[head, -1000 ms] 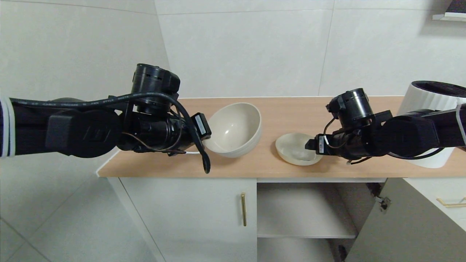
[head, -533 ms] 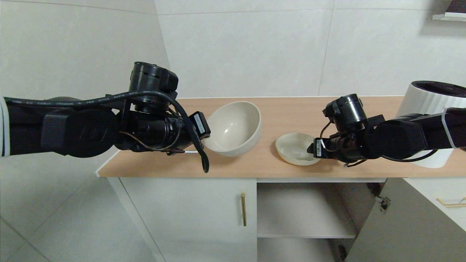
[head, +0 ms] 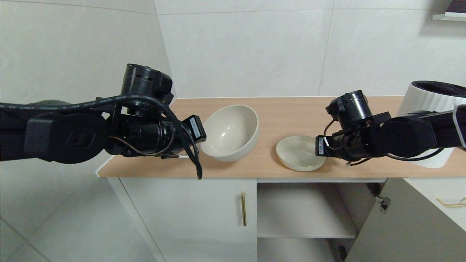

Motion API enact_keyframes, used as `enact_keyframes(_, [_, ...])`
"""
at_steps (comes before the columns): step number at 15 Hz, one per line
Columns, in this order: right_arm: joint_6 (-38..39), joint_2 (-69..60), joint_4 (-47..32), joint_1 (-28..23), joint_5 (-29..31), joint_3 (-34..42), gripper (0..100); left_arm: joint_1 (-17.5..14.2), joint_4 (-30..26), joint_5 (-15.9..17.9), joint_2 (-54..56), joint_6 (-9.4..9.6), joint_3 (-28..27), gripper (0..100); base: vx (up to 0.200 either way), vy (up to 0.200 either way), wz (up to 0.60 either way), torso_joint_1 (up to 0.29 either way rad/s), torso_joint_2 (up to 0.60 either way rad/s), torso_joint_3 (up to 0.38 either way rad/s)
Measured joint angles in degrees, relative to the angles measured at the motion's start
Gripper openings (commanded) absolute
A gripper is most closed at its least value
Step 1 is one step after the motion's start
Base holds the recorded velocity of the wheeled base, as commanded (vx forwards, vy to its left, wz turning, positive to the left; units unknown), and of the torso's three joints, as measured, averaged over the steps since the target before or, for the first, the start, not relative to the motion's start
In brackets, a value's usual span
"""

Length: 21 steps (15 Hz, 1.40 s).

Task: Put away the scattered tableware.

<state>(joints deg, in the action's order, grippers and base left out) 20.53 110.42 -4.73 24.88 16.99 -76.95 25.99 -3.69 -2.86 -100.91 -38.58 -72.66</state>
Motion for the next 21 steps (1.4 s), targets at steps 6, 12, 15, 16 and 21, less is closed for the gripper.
enact_keyframes(6, [1.22, -11.47, -7.75, -0.57, -8.63, 3.52, 0, -0.37, 0.13, 0.16, 10.05, 6.07, 9.23, 0, 0.000, 0.000, 0.00, 0.000, 0.00, 0.000])
enact_keyframes(12, [3.22, -22.60, -11.23, -0.61, -13.99, 10.45, 0, -0.26, 0.28, 0.93, 19.91, 7.50, 18.25, 0, 0.000, 0.000, 0.00, 0.000, 0.00, 0.000])
enact_keyframes(15, [3.12, -25.34, -11.61, -0.46, -14.15, 14.17, 0, -0.24, 0.35, 0.93, 22.03, 7.57, 20.13, 0, 0.000, 0.000, 0.00, 0.000, 0.00, 0.000])
enact_keyframes(16, [3.08, -25.98, -11.69, -0.46, -14.18, 15.07, 0, -0.24, 0.35, 0.93, 22.20, 7.55, 20.35, 0, -0.200, 0.000, 0.00, 0.007, 0.01, 0.007])
enact_keyframes(21, [2.86, -27.32, -11.30, -0.44, -14.15, 16.36, 0, -0.15, 0.37, 0.90, 20.93, 7.44, 20.70, 0, -0.160, 0.000, 0.00, 0.003, 0.00, 0.001])
